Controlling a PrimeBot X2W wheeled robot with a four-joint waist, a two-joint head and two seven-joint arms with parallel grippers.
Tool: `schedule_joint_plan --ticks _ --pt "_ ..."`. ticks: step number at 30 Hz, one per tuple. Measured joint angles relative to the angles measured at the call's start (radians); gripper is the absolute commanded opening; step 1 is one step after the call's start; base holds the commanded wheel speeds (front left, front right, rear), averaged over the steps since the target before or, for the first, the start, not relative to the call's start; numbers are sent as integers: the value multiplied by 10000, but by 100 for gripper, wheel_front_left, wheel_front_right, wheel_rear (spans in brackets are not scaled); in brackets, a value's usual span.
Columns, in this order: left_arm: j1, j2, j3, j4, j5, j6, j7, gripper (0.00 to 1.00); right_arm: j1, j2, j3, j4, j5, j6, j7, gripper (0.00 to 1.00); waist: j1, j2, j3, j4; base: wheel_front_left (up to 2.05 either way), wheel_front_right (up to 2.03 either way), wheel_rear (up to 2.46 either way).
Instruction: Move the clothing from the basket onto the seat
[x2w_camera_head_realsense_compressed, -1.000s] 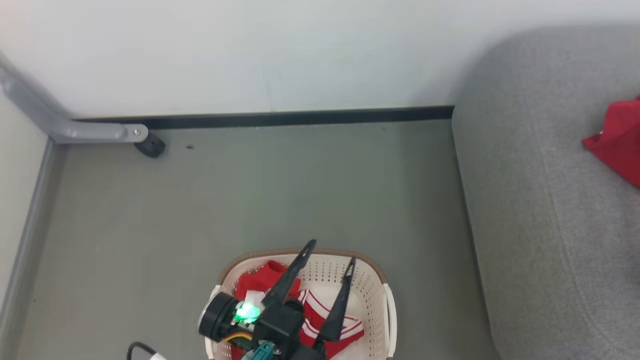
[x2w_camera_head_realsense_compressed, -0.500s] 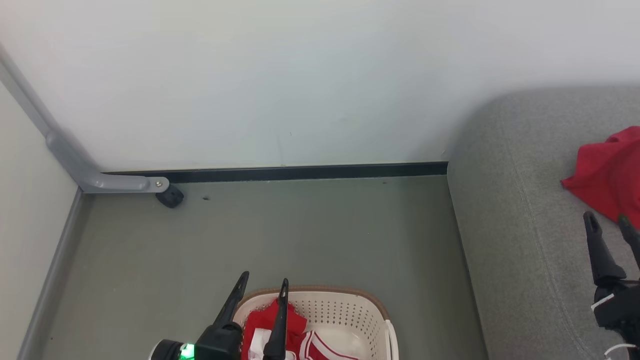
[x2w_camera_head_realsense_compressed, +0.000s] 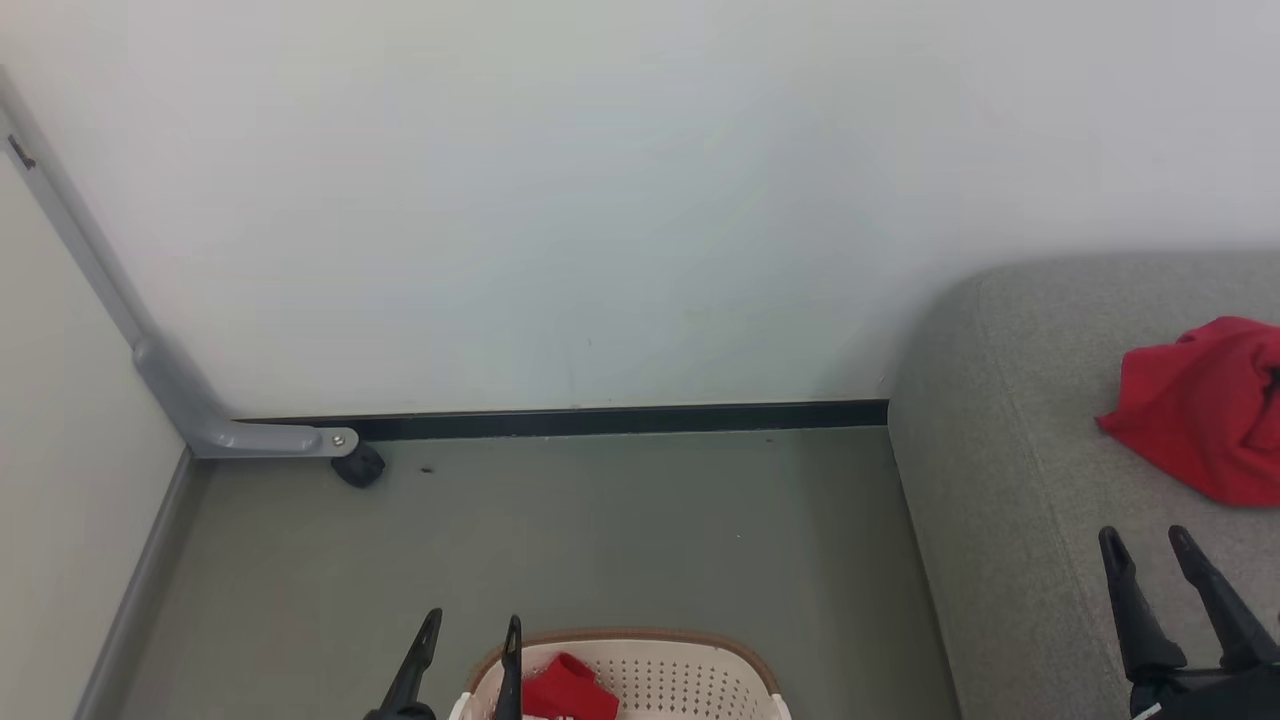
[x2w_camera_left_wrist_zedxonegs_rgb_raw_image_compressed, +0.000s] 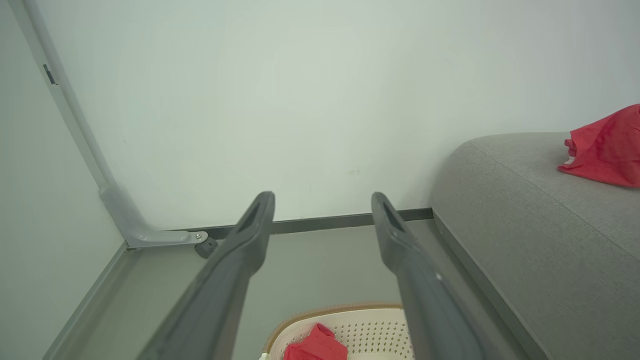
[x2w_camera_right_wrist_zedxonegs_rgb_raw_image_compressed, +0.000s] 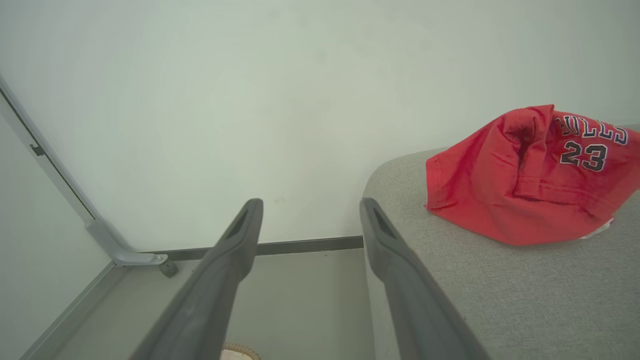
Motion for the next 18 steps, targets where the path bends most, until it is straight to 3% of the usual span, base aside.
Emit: schedule_joint_plan --ticks 7,18 --pt "486 6 272 -38 82 0 90 100 927 69 -161 -784 -418 -431 2 100 -1 0 -372 9 0 0 0" --pt "743 6 359 -196 345 0 176 100 2061 71 -477 -1607 -813 -692 2 100 1 1 -476 52 0 0 0"
